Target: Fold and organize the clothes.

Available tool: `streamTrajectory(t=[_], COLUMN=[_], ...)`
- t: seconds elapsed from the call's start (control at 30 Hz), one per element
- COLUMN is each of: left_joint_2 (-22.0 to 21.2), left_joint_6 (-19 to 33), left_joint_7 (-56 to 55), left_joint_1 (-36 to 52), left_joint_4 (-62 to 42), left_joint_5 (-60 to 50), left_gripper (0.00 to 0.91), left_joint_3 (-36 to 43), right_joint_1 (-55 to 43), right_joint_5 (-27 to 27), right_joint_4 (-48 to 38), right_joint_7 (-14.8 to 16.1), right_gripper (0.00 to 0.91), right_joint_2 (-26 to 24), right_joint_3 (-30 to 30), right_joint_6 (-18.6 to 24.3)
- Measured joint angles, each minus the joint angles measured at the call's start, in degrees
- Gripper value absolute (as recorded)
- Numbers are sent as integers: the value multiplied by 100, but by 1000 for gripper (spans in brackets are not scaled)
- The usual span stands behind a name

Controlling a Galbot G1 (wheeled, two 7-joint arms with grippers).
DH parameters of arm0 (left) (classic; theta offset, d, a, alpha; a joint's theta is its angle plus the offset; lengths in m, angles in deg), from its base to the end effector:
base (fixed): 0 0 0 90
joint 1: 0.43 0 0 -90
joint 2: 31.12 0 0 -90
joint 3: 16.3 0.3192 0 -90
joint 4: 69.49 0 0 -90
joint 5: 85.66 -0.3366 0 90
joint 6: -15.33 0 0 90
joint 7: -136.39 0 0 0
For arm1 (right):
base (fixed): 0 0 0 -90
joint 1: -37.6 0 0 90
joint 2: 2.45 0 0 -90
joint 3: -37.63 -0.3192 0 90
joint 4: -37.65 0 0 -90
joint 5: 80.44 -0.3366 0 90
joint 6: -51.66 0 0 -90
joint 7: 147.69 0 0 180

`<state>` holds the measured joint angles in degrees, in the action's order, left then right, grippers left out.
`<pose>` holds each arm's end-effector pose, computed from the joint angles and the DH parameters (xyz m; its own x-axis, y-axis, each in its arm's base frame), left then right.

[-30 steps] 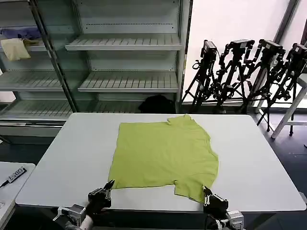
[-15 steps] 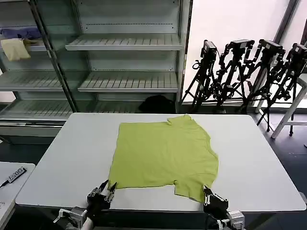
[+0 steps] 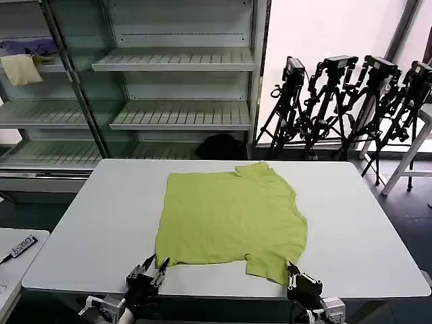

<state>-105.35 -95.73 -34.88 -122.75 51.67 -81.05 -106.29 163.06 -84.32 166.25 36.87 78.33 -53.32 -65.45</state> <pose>0.1688 0.0394 -0.2720 -0.8854 0.2234 0.4076 0.2824 0.9551 0.0898 0.1521 -0.0218 -0.2398 -0.9016 -0.1253 0.4139 -0.1556 0.9870 -0.0401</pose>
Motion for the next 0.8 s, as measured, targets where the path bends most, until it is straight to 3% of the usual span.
streamTrajectory(t=[0.47,0.8], left_joint_2=[-52,-68], left_joint_6=[125,39], left_joint_7=[52,46], left_joint_1=[144,279], left_joint_4=[31,225], left_joint_5=[230,643], left_gripper=[0,0], left_joint_3=[-95,-311], right_joint_1=[-29,-289], right_joint_5=[-382,-440], right_joint_4=[31,33], right_joint_7=[-189,-147], right_gripper=[0,0], right_joint_2=[42,182], right_joint_3=[-75,-198], right_joint_6=[253,258])
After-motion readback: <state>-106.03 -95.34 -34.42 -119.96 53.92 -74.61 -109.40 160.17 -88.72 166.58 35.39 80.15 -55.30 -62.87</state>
